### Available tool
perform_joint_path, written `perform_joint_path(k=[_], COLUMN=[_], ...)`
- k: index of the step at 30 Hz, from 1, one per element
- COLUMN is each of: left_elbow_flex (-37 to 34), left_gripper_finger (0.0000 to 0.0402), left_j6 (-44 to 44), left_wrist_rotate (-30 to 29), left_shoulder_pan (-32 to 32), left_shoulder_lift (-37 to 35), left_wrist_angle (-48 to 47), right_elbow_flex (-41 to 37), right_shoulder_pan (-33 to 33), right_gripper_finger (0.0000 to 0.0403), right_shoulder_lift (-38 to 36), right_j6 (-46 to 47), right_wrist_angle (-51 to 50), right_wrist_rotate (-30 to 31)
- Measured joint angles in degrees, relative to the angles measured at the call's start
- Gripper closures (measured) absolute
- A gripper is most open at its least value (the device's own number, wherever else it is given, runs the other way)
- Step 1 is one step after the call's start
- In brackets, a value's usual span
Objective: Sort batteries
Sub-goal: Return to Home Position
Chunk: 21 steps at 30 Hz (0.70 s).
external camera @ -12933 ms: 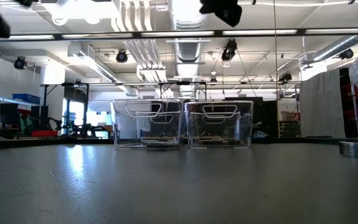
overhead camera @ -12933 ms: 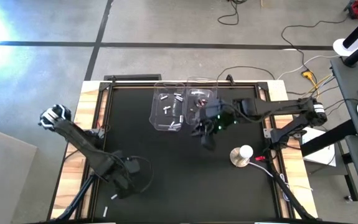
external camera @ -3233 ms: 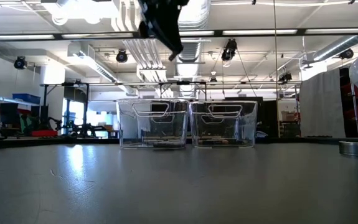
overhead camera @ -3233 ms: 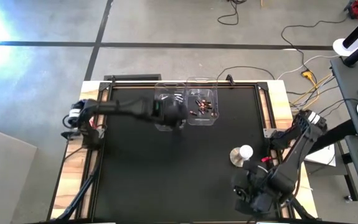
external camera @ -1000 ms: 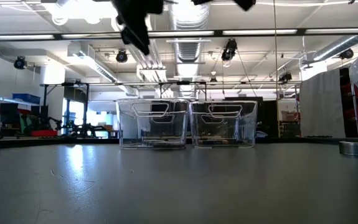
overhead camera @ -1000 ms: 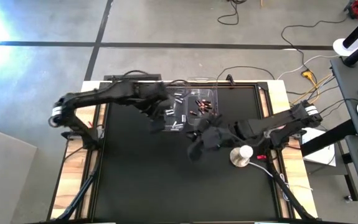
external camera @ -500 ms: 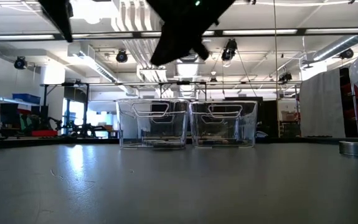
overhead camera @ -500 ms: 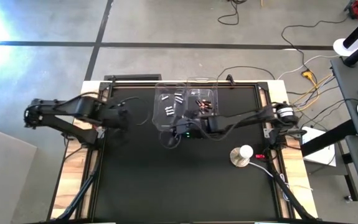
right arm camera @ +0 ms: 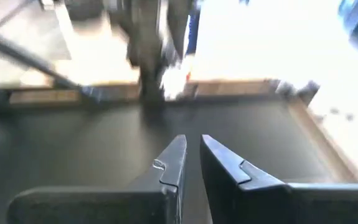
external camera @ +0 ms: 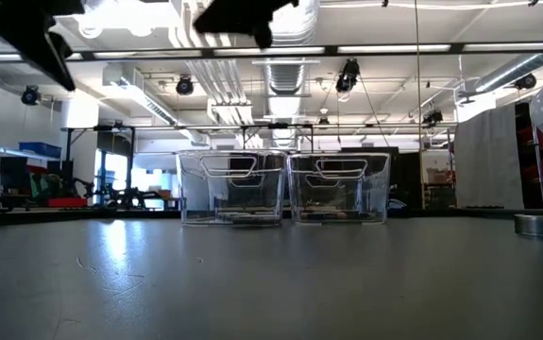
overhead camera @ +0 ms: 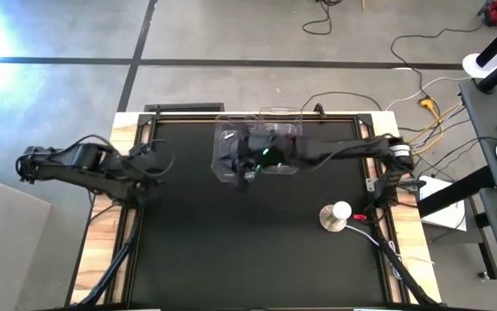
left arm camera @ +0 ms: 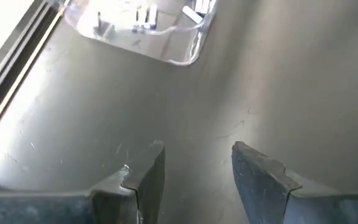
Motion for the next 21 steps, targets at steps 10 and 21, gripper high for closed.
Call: perform_joint_path(k=[10,21], left_elbow_flex=[-9.8,-14.2], left_gripper_finger=[0.0238,0.0238], left_j6=[-4.5,-1.3], left_wrist_rotate=[-0.2,-0.3], left_shoulder_pan=[0.0,0.0], left_shoulder_lift=[-14.3,-17.4], left_wrist_angle=[1.2,20.3], right_elbow_flex=[2.0,2.0], right_shoulder_pan=[-4.8,-9.3], right_gripper_finger=[0.0364,0.0364], right_shoulder_lift=[-12.1,-22.9], right_j6=[-13.1,-2.6], right_wrist_angle=[-6.8,-20.3], right_wrist_rotate=[0.2,0.4])
